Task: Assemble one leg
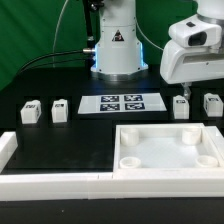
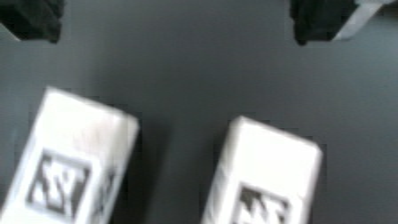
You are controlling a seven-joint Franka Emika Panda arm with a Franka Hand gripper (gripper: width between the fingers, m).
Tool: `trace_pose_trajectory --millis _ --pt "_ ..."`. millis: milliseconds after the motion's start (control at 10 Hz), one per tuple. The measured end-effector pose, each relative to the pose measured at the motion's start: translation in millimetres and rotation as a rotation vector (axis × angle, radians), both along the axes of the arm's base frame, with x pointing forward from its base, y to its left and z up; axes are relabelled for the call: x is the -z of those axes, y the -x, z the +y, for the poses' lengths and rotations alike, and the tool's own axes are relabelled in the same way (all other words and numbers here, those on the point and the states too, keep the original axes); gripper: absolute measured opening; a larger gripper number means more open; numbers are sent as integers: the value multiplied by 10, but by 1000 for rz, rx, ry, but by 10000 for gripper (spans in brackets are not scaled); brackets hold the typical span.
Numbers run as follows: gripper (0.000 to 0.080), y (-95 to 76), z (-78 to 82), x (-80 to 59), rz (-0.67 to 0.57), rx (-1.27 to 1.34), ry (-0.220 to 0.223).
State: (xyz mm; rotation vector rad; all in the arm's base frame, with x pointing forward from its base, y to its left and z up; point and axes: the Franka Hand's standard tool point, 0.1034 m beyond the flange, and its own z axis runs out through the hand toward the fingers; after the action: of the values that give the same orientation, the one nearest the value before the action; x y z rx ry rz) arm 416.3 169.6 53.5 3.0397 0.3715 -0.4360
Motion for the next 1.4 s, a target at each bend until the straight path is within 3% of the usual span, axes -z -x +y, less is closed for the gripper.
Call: trace_pose_trajectory --millis 100,300,400,500,700,1200,1400 --pt "649 -51 15 15 44 3 14" --pt "649 107 8 110 202 3 63" --pt "649 236 47 120 340 24 98" --pt "649 230 113 134 417 65 110" --pt "649 293 264 144 470 251 100" --pt "649 314 257 171 486 254 99" --pt "649 336 302 247 466 233 77"
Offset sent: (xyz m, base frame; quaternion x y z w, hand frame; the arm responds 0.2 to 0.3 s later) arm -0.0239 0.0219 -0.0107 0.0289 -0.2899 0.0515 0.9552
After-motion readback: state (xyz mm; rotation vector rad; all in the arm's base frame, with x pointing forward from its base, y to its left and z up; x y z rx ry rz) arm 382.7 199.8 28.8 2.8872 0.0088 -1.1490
